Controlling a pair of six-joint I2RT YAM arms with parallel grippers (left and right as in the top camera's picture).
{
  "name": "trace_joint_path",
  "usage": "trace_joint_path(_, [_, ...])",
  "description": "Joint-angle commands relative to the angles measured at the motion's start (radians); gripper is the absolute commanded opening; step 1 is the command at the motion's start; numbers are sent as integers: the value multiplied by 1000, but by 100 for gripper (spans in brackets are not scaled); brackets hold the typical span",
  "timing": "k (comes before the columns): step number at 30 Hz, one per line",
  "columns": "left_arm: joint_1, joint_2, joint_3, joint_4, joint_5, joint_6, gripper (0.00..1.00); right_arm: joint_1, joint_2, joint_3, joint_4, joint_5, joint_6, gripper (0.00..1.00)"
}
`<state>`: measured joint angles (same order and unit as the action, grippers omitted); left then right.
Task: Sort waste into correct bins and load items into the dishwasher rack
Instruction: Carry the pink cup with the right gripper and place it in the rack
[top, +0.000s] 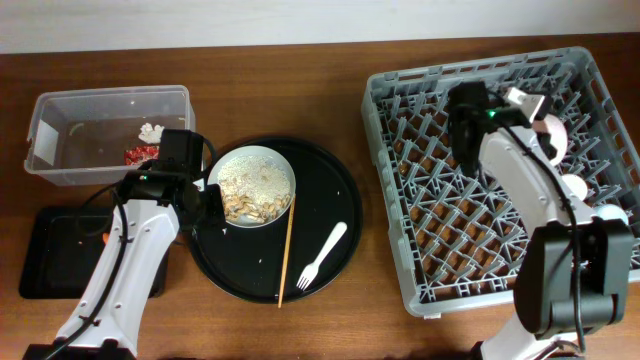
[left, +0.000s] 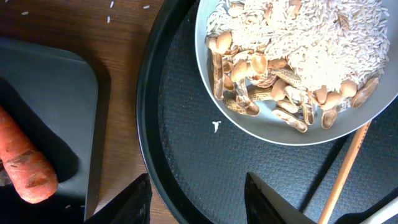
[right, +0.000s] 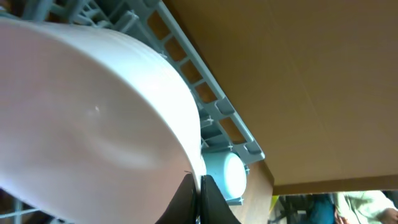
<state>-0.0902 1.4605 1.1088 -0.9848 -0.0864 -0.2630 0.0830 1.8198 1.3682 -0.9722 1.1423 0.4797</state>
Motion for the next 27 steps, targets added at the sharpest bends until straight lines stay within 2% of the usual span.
trace_joint_path(1, [6,-7,-10,-4,11,-13,48,83,5,-22,9,-116,11,4])
trace_joint_path(10, [6,-7,-10,-8,19,-13,48,208,5,-22,-39,-219,8,8])
trace_joint_path(11, [6,-7,-10,-10,19,-13,48,208,5,-22,-56,-220,8,13])
trace_joint_path(12, [6,-7,-10,-11,19,-13,48,207,5,-22,-82,-220,8,35])
trace_joint_path(13, [6,-7,-10,-12,19,-13,48,207,5,-22,-103,-219,8,72])
trace_joint_path(14, [6,-7,-10,-12,19,-13,48,207,5,-22,-117,-219,8,87])
trace_joint_path(15, [6,-7,-10,-12,19,-13,48,207,4,-22,-133,-220,8,96])
trace_joint_path(16, [6,-7,-10,-12,19,-13,48,207,2,-22,-140,-223,8,100])
trace_joint_path(27, [6,-7,-10,-19,18,-13,48,207,-190,9,-141,-428,7,99])
